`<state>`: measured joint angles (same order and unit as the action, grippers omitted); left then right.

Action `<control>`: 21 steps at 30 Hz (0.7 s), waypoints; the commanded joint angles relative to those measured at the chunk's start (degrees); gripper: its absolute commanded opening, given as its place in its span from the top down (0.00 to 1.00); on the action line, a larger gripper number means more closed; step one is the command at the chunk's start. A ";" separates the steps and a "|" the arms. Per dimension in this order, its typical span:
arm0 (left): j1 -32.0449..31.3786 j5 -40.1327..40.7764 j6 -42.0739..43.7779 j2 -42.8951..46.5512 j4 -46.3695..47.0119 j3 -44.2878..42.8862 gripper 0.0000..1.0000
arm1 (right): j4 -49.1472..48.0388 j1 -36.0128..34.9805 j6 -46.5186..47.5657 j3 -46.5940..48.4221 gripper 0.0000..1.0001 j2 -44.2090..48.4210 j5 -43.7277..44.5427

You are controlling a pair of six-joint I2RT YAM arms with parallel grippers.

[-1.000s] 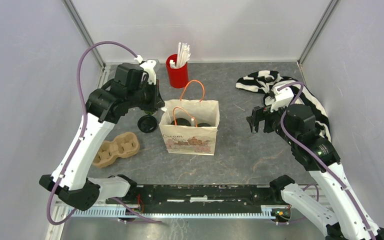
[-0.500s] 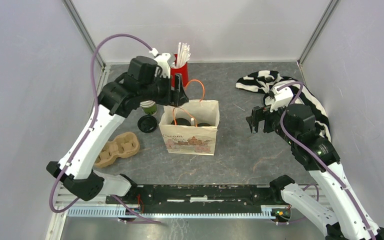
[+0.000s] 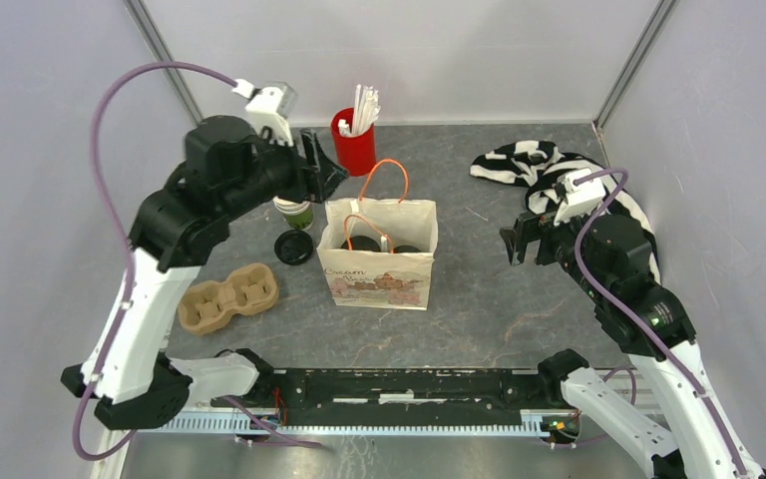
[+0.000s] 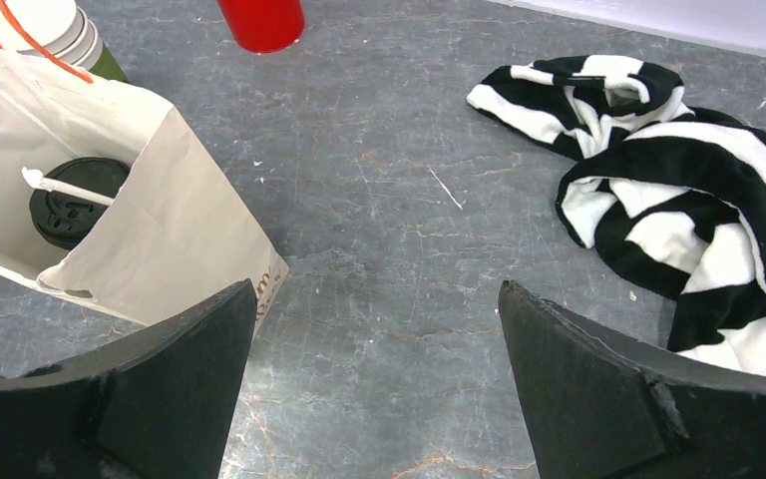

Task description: Pack the takeout coffee

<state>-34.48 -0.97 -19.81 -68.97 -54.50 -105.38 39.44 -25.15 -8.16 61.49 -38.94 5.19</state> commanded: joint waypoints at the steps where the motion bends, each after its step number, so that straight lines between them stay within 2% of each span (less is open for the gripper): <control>1: 0.02 -0.13 -1.88 -5.32 -0.34 6.01 0.35 | -1.92 -0.30 -0.54 1.34 0.02 0.50 1.40; 4: 0.03 0.39 -2.08 -6.87 1.01 8.78 0.38 | -2.37 -0.32 -1.14 0.52 0.02 1.13 1.40; 10: 0.00 3.17 -1.65 -11.18 0.13 9.57 0.36 | -2.29 -0.35 -1.27 0.42 0.02 1.10 1.66; 15: 0.00 6.11 -1.69 -11.71 0.56 11.55 0.43 | -2.60 -0.29 -1.42 0.04 0.02 1.23 1.85; 21: -0.06 3.69 -1.89 -11.39 1.94 13.81 0.55 | -3.14 -0.32 -1.42 -0.42 0.02 0.95 1.55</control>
<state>-34.48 2.92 -19.92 -81.49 -54.78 -92.88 39.38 -25.15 -8.62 61.34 -38.17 5.69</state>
